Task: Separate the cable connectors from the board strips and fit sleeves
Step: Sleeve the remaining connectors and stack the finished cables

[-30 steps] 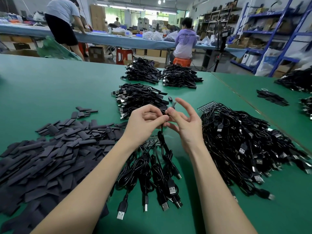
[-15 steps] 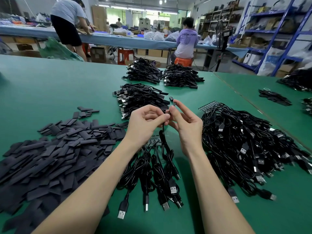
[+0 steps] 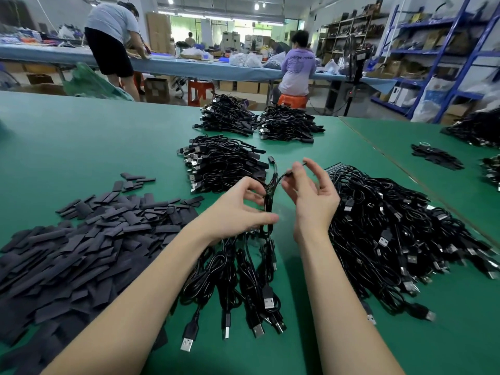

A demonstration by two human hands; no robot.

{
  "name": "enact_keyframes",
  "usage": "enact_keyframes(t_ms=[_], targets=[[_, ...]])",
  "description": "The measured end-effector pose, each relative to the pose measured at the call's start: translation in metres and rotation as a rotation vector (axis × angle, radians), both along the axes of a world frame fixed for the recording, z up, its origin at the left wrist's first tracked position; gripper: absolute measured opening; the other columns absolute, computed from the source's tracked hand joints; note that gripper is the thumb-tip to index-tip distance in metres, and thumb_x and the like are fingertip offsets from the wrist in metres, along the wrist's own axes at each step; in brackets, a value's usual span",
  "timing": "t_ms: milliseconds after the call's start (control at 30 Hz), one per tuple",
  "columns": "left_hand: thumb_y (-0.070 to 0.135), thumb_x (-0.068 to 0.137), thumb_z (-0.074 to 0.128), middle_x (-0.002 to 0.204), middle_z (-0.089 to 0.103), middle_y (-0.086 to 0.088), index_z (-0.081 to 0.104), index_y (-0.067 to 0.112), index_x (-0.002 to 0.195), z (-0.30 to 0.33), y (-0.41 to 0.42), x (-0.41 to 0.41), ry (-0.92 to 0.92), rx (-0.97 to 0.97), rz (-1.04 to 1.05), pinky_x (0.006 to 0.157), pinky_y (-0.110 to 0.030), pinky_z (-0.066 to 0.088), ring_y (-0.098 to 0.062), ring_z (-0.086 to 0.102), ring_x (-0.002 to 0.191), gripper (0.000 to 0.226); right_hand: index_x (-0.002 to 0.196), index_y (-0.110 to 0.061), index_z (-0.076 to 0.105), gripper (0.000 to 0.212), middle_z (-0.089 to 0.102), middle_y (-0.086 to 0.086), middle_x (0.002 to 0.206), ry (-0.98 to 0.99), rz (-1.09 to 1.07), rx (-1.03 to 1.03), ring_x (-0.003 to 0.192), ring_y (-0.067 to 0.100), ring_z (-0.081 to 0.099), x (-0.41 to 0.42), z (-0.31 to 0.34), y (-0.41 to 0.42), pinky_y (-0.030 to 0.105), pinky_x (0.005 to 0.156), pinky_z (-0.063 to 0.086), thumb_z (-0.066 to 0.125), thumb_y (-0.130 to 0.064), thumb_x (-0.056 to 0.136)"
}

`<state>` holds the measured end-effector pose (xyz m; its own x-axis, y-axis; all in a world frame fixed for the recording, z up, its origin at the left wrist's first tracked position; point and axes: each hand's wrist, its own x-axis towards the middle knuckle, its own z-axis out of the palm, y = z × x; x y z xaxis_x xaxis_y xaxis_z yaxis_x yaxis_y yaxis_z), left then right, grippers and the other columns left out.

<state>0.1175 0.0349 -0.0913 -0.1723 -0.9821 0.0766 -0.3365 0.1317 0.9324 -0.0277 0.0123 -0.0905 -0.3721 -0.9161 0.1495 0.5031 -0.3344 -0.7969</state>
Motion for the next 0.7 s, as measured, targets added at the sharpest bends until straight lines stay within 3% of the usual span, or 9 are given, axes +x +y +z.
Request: enact_keyframes(t_ms=[67, 167, 267, 333, 433, 467, 567, 700], targets=[[0.021, 0.082, 0.084, 0.109, 0.068, -0.003, 0.055, 0.023, 0.103, 0.001, 0.001, -0.001, -0.005, -0.034, 0.008, 0.075, -0.030, 0.059, -0.017, 0.075, 0.085, 0.036, 0.110, -0.012, 0.068, 0.019, 0.076, 0.004, 0.072, -0.069, -0.039, -0.009, 0.069, 0.014, 0.072, -0.005, 0.004, -0.003, 0.024, 0.068, 0.059, 0.075, -0.009, 0.092], [0.017, 0.087, 0.078, 0.112, 0.066, -0.004, 0.058, 0.020, 0.099, 0.011, -0.002, -0.002, 0.000, -0.138, 0.045, 0.081, -0.029, 0.059, -0.013, 0.073, 0.080, 0.023, 0.112, -0.012, 0.063, 0.022, 0.076, 0.003, 0.074, -0.162, -0.055, -0.003, 0.073, 0.017, 0.074, -0.007, 0.006, -0.008, 0.024, 0.068, 0.059, 0.075, -0.012, 0.094], [0.013, 0.088, 0.077, 0.105, 0.069, 0.001, 0.063, 0.019, 0.099, 0.026, -0.012, 0.005, -0.004, -0.262, 0.106, 0.075, -0.018, 0.056, -0.006, 0.071, 0.075, 0.019, 0.131, -0.016, 0.053, 0.038, 0.079, 0.008, 0.089, -0.189, -0.001, 0.063, 0.080, 0.023, 0.077, -0.009, 0.006, -0.012, 0.027, 0.068, 0.061, 0.070, -0.024, 0.098], [0.011, 0.087, 0.076, 0.100, 0.070, 0.006, 0.066, 0.019, 0.099, 0.039, -0.029, 0.014, -0.104, -0.355, 0.199, 0.072, -0.013, 0.053, -0.006, 0.068, 0.073, 0.018, 0.134, -0.015, 0.049, 0.037, 0.079, 0.008, 0.091, -0.121, 0.055, 0.138, 0.078, 0.022, 0.077, -0.010, 0.002, -0.011, 0.028, 0.068, 0.061, 0.063, -0.027, 0.102], [0.004, 0.087, 0.070, 0.098, 0.069, 0.008, 0.066, 0.019, 0.097, 0.066, -0.067, 0.028, -0.343, -0.488, 0.316, 0.069, -0.006, 0.045, -0.002, 0.059, 0.070, 0.018, 0.120, -0.014, 0.058, 0.016, 0.078, 0.001, 0.078, 0.040, 0.096, 0.195, 0.067, 0.014, 0.072, -0.004, -0.006, -0.008, 0.024, 0.060, 0.059, 0.057, -0.019, 0.105], [0.002, 0.087, 0.067, 0.099, 0.069, 0.006, 0.067, 0.019, 0.097, 0.076, -0.081, 0.033, -0.420, -0.523, 0.349, 0.074, -0.007, 0.046, -0.004, 0.059, 0.074, 0.020, 0.116, -0.014, 0.060, 0.012, 0.078, 0.000, 0.076, 0.089, 0.100, 0.199, 0.063, 0.012, 0.069, -0.001, -0.008, -0.008, 0.023, 0.058, 0.057, 0.056, -0.017, 0.105], [-0.002, 0.086, 0.060, 0.109, 0.069, -0.005, 0.071, 0.015, 0.103, 0.095, -0.120, 0.048, -0.646, -0.560, 0.409, 0.094, -0.035, 0.051, -0.019, 0.060, 0.096, 0.027, 0.108, -0.014, 0.065, 0.009, 0.077, 0.000, 0.075, 0.208, 0.152, 0.212, 0.058, 0.008, 0.064, 0.006, -0.010, -0.007, 0.020, 0.053, 0.054, 0.057, -0.016, 0.104], [-0.004, 0.088, 0.053, 0.118, 0.068, -0.010, 0.072, 0.015, 0.108, 0.082, -0.147, 0.062, -0.842, -0.414, 0.355, 0.096, -0.040, 0.052, -0.030, 0.062, 0.109, 0.033, 0.105, -0.016, 0.067, 0.008, 0.078, -0.001, 0.078, 0.300, 0.214, 0.239, 0.058, 0.006, 0.063, 0.009, -0.013, -0.004, 0.019, 0.052, 0.052, 0.059, -0.018, 0.103]])
